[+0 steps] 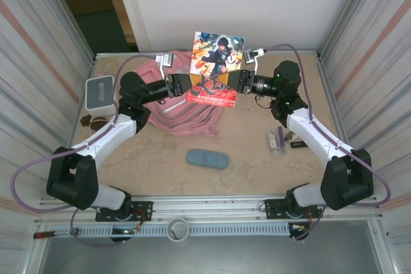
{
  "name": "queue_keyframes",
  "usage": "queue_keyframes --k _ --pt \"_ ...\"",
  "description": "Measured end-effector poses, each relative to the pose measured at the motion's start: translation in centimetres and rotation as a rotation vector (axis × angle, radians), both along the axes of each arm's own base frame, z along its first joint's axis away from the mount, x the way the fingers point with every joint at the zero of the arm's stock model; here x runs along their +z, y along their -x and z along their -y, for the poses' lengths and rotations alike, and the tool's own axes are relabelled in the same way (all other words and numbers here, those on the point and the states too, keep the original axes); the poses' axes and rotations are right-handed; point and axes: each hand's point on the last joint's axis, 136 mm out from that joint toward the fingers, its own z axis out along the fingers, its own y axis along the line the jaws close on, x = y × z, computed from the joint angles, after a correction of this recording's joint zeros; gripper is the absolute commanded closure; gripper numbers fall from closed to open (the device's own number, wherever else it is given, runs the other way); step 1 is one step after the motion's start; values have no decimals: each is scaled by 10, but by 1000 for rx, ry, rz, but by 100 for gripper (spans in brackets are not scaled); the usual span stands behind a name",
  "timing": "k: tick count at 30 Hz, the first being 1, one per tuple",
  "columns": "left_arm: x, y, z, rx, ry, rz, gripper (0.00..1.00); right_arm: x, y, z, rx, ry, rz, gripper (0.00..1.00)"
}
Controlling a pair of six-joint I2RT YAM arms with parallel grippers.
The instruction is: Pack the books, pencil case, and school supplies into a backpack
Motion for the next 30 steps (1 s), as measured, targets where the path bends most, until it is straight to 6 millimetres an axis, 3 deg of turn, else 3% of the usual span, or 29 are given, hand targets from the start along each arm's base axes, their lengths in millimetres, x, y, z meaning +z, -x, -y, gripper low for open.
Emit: queue_keyframes --k 3,7,10,15,21,25,30 --pt "-20 -9 0 47 -77 -28 51 -15 -7 4 -29 32 -73 97" --pt "-54 -30 -8 191 -261 -57 33 -42 -30 28 -144 92 -197 100" --pt "-83 -45 -19 334 -466 -36 19 -67 -52 61 -276 150 -305 100" --pt "-136 -68 -25 424 -887 37 14 -97 -68 108 -422 205 -429 100" --pt "-214 -86 -40 352 -1283 50 12 -104 -69 121 -445 220 -452 100" --pt "-240 -94 -44 284 -1417 57 13 -116 -69 121 -439 229 -474 100" --pt "-249 -103 -44 243 -1485 79 15 -137 -68 121 -434 243 -525 100"
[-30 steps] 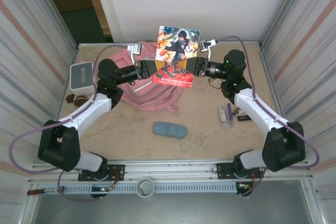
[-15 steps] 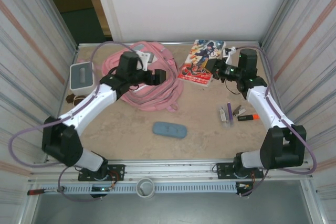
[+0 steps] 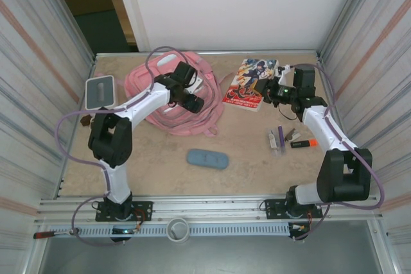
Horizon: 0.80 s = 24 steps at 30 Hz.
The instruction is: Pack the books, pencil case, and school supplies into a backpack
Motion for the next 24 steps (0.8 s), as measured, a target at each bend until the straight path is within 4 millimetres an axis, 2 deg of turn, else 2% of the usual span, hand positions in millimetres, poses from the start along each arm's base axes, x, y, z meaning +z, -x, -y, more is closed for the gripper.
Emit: queue_keyframes --k 6,10,14,24 --pt "-6 -3 2 -27 -29 -12 19 -2 0 0 0 2 -2 100" --pt "-14 -2 6 -47 -44 -24 27 -2 0 0 2 5 2 100" --pt "-20 -1 6 -56 -73 -27 41 -5 1 0 3 7 -3 100" --pt "-16 -5 4 -50 -82 3 79 -7 1 0 4 10 -6 100"
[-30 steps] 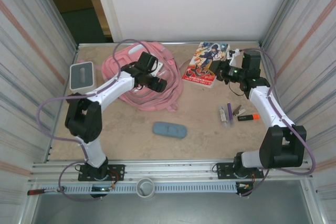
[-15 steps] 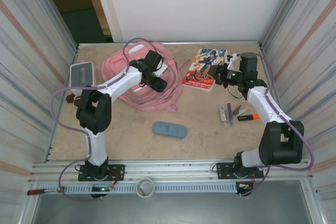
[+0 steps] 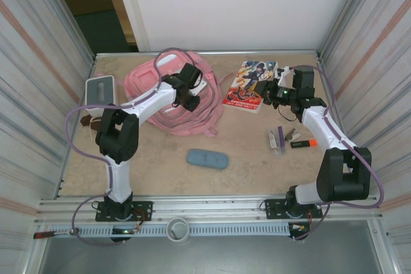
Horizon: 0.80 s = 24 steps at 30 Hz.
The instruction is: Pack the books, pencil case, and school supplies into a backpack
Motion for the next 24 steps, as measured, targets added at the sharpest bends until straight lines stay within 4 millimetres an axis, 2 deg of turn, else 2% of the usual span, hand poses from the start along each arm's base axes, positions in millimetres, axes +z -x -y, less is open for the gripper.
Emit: queue_keyframes --k 4,8,12,14,18,24 --pt "12 0 -2 -3 44 32 93 -1 1 0 1 2 -4 100" --pt "33 -3 -9 8 137 67 98 -2 1 0 1 3 -11 100" --pt "63 -9 -19 30 253 103 100 -4 2 -4 0 14 -11 100" --pt "79 -12 -25 41 317 118 100 -5 4 -14 13 28 -10 99" --pt "108 -21 -40 73 472 130 100 -12 12 -47 65 59 -7 99" --pt "127 -29 -58 102 663 94 100 -34 2 -81 58 75 -26 100"
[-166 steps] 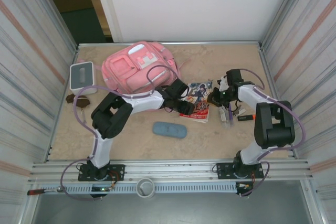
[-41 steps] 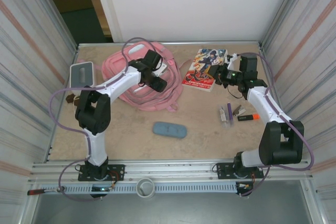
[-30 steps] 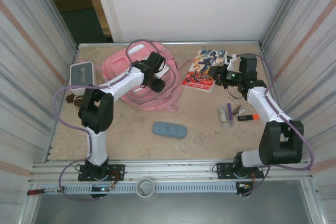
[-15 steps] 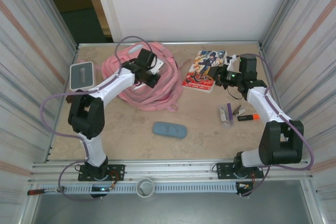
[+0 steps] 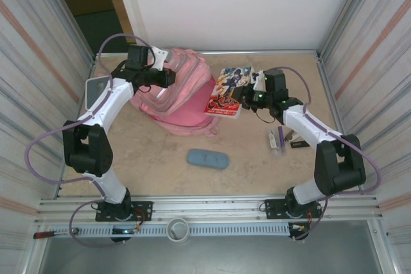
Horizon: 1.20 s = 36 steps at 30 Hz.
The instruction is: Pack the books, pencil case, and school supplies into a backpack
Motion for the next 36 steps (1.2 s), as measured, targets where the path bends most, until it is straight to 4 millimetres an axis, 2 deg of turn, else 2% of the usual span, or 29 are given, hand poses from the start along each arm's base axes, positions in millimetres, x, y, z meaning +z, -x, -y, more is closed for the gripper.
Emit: queue_keyframes --k 4,9,12,18,21,24,26,28,29,33,36 --pt "9 -2 -4 -5 78 -11 100 -23 -12 -27 -25 -4 -21 100" --pt "14 -2 -4 -15 128 -21 100 -54 -27 -74 -35 -26 -58 99" --pt "15 -1 -2 -22 142 -28 100 -59 -38 -102 -38 -61 -54 99" --pt "19 -1 1 -32 174 -31 100 -58 -67 -144 -64 -147 -16 96" --pt "19 0 3 -35 187 -40 100 -67 -84 -158 -95 -165 -14 83" --pt "20 0 3 -33 194 -42 100 -80 -101 -172 -116 -142 -28 59" --pt "21 -1 4 -33 197 -40 100 -82 -114 -180 -108 -104 -28 42" --pt "21 -2 3 -32 199 -36 100 -79 -117 -181 -93 -69 -8 32" --pt "21 -3 3 -31 200 -36 100 -77 -115 -178 -91 -52 0 30" --pt "20 -3 3 -32 203 -39 100 -87 -96 -145 -108 2 -19 30" --pt "18 -3 4 -34 208 -47 100 -94 -92 -128 -125 27 -40 35"
